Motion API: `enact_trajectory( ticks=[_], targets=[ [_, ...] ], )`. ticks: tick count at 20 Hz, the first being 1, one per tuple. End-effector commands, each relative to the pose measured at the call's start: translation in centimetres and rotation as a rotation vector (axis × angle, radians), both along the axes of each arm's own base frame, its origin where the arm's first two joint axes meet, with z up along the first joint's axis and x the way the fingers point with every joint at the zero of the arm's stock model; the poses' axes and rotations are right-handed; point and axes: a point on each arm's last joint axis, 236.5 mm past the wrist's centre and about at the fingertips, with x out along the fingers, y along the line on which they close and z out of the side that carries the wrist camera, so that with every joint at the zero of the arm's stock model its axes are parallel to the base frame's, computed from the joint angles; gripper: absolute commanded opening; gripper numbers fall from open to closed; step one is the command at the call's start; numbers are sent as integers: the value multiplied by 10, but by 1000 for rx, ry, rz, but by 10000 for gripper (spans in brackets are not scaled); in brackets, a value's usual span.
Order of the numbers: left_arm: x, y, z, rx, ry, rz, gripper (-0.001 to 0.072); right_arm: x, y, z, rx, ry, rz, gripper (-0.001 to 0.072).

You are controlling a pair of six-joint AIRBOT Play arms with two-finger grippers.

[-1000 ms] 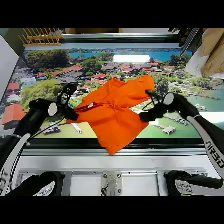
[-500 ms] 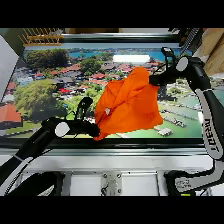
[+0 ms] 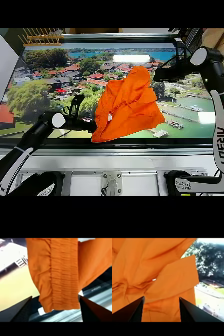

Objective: Fold the clothes and pants, and hang the long-sleeved shirts on hangers.

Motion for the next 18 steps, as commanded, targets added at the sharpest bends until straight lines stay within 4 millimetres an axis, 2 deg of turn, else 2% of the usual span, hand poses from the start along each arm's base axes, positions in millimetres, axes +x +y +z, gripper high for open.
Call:
enact_trajectory(
  ticks=[1, 2, 4, 7, 9, 11, 15, 16, 17, 18],
  targets=[
    [-23, -25, 11, 4, -133, -137, 621, -30, -1, 7, -8, 10, 14, 467],
    [-28, -31, 13, 35, -185, -197, 621, -38, -2, 3, -9, 22, 14, 467],
    [-34, -31, 5, 160, -247, -275, 621, -52, -2, -7, -10, 51, 14, 467],
    [-37, -34, -14, 299, -251, -360, 621, -69, -3, -21, -10, 91, 11, 467],
    [-36, -29, -29, 403, -215, -415, 621, -79, -4, -26, -11, 106, 11, 467],
    [-28, -17, -40, 495, -185, -421, 620, -87, -4, -27, -11, 108, 11, 467],
    [-7, -14, -47, 495, -153, -355, 619, -95, -5, -23, -11, 98, 12, 467],
    [-2, -13, -44, 488, -154, -337, 574, -97, -5, -23, -11, 97, 12, 467],
    [3, -13, -39, 478, -164, -321, 381, -97, -5, -22, -12, 96, 11, 467],
    [6, -13, -33, 464, -179, -310, 278, -97, -5, -22, -11, 95, 11, 467]
  ],
)
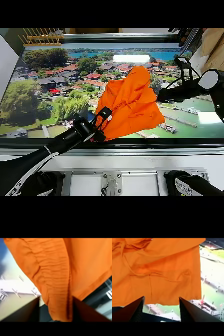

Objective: Fold the clothes and pants, and hang the long-sleeved shirts on hangers.

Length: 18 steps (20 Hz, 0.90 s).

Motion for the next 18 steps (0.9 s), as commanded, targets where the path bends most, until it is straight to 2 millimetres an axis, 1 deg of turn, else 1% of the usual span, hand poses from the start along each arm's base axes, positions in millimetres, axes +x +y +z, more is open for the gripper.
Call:
enact_trajectory(
  ticks=[1, 2, 3, 4, 5, 7, 8, 10, 11, 13, 14, 15, 16, 18],
  targets=[
    [16, 5, 12, -21, -36, 35, 197, -4, 0, 1, -1, -2, 0, 467],
    [18, 6, 16, -32, -45, 43, 179, -4, -1, 1, -3, -2, 0, 467],
    [19, 8, 18, -36, -50, 50, 179, -4, -2, 0, -8, -2, -1, 467],
    [20, 10, 18, -37, -50, 57, 165, -4, -3, 0, -7, -2, -3, 467],
    [18, 13, 15, -33, -41, 61, 15, -5, -5, -1, -8, 5, -8, 467],
    [10, 19, 5, -28, -6, 81, 14, -15, -19, -10, -10, 58, -38, 467],
    [5, 24, 1, -23, 21, 105, 15, -24, -31, -19, -9, 101, -70, 467],
    [2, 33, -3, -44, 70, 173, 15, -48, -64, -49, 6, 195, -187, 468],
    [3, 32, -1, -79, 87, 214, 15, -67, -81, -71, 28, 266, -289, 468],
    [7, 22, 8, -182, 94, 276, 15, -99, -108, -120, 91, 387, -519, 471],
    [12, 19, 14, -214, 76, 287, 15, -107, -111, -141, 159, 412, -643, 471],
    [15, 17, 20, -235, 57, 286, 15, -108, -108, -157, 246, 409, -734, 472],
    [18, 16, 26, -250, 39, 284, 15, -105, -101, -168, 338, 394, -802, 471],
    [19, 16, 33, -262, 19, 279, 15, -93, -79, -179, 473, 331, -816, 471]
  ],
)
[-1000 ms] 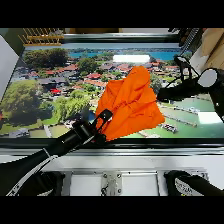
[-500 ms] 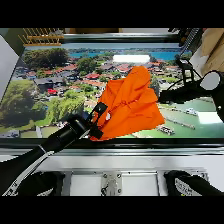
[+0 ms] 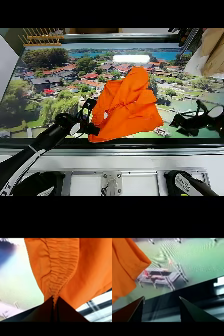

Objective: Fold the clothes and pants, and hang the long-sleeved shirts on hangers.

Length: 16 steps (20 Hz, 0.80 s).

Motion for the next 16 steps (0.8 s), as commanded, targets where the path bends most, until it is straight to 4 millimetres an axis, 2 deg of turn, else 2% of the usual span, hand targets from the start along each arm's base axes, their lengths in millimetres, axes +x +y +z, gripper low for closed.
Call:
enact_trajectory(
  ticks=[1, 7, 11, 12, 13, 14, 16],
  targets=[
    [5, -5, 14, -55, -33, 20, 15, 14, 22, -26, 162, -113, -204, 471],
    [5, -5, 14, -55, -34, 20, 15, 40, 51, -43, 72, -191, -106, 470],
    [5, -5, 14, -54, -34, 20, 15, 45, 64, -53, 43, -200, -60, 468],
    [5, -5, 14, -54, -33, 21, 15, 44, 66, -55, 41, -196, -55, 431],
    [5, -4, 14, -55, -31, 28, 15, 44, 66, -55, 40, -199, -49, 193],
    [8, 0, 15, -64, -27, 67, 15, 46, 66, -51, 35, -213, -29, 4],
    [23, 17, 31, -107, -57, 187, 15, 58, 64, -31, 24, -270, 37, 4]
  ],
)
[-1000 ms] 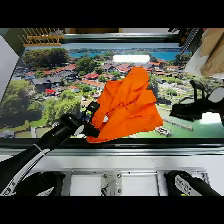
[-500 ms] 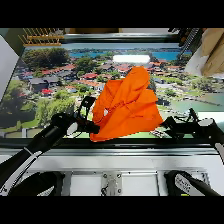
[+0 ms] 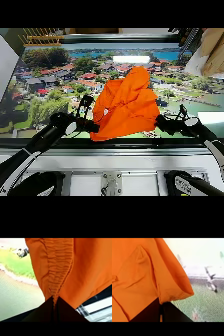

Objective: Fold the clothes and pants, and hang the long-sleeved shirts on hangers.

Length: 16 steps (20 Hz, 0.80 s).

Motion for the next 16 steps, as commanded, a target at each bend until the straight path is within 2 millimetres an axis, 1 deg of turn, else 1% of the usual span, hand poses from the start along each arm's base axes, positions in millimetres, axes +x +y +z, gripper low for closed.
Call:
enact_trajectory(
  ticks=[1, 2, 3, 4, 5, 6, 7, 8, 9, 10, 12, 13, 14, 15, 16],
  targets=[
    [26, 26, 34, -75, -67, 168, 15, 24, -2, 38, -33, -104, 93, 4],
    [41, 38, 66, -123, -140, 221, 15, 37, -8, 66, -57, -154, 129, 3],
    [57, 47, 109, -204, -231, 280, 15, 51, -14, 103, -82, -217, 161, 4],
    [69, 55, 165, -325, -340, 342, 15, 65, -19, 149, -107, -297, 191, 4],
    [75, 61, 227, -463, -460, 391, 15, 76, -21, 203, -128, -391, 218, 4],
    [71, 67, 284, -589, -569, 419, 14, 81, -20, 254, -158, -484, 243, 4],
    [59, 72, 341, -706, -677, 426, 15, 82, -17, 310, -196, -590, 267, 4],
    [41, 76, 386, -787, -768, 416, 15, 78, -14, 359, -231, -688, 281, 3],
    [18, 79, 425, -849, -854, 390, 15, 68, -9, 410, -267, -797, 288, 4],
    [-5, 80, 454, -884, -921, 358, 14, 54, -4, 454, -300, -899, 290, 3],
    [-54, 79, 501, -958, -1021, 281, 15, 19, 6, 522, -358, -1059, 278, 4],
    [-77, 79, 519, -999, -1063, 242, 14, 0, 10, 546, -385, -1122, 277, 4],
    [-97, 80, 534, -1038, -1098, 211, 15, -19, 15, 566, -409, -1178, 275, 4],
    [-115, 82, 546, -1077, -1129, 181, 14, -35, 19, 580, -426, -1221, 273, 3],
    [-128, 83, 554, -1106, -1146, 158, 14, -51, 23, 590, -429, -1252, 262, 3]
  ],
)
